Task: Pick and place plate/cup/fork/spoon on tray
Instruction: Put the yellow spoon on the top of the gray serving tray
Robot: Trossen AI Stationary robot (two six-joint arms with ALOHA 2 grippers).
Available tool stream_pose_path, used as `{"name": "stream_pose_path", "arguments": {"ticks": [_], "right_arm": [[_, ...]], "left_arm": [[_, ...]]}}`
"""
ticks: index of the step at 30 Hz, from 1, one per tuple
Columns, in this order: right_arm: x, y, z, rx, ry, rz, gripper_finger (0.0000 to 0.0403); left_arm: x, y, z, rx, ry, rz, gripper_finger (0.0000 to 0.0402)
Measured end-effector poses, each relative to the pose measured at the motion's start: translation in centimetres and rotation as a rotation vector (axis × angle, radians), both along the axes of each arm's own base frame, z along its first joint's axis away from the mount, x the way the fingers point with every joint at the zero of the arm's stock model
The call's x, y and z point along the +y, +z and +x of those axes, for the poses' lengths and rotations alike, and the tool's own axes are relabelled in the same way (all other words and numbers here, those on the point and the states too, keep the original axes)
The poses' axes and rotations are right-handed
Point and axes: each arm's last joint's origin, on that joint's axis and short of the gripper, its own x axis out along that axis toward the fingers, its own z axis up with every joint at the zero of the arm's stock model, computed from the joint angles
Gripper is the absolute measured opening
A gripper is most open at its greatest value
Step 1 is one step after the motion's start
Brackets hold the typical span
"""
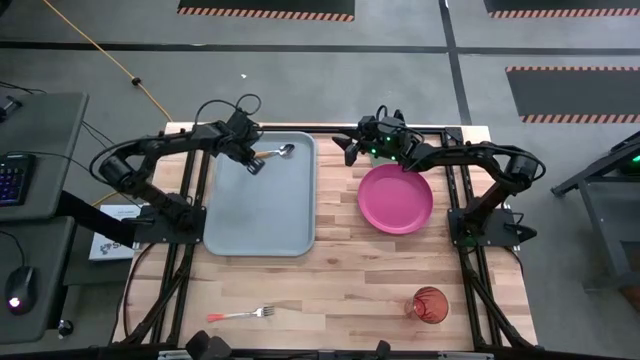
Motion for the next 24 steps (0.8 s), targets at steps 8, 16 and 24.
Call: {"name": "stream_pose_path", "arguments": {"ticks": [8,16,24], "right_arm": [[-0.1,0.0,0.0,0.004,-0.022,-0.010,0.0200],[-0.1,0.0,0.0,0.002,-0.023,-0.004,0.0200],[-0.1,0.0,0.0,0.001,-0.022,-0.003,0.0200]], "left_arm": [[0.2,-1.4,-0.1,0.055,0.012,-0.053,0.0000],[0.8,-2.3,0.0,0.104,0.055,-0.018,0.0000],[1.1,-2.2,-0.2,0.127,0.082,0.018,0.0000]]}}
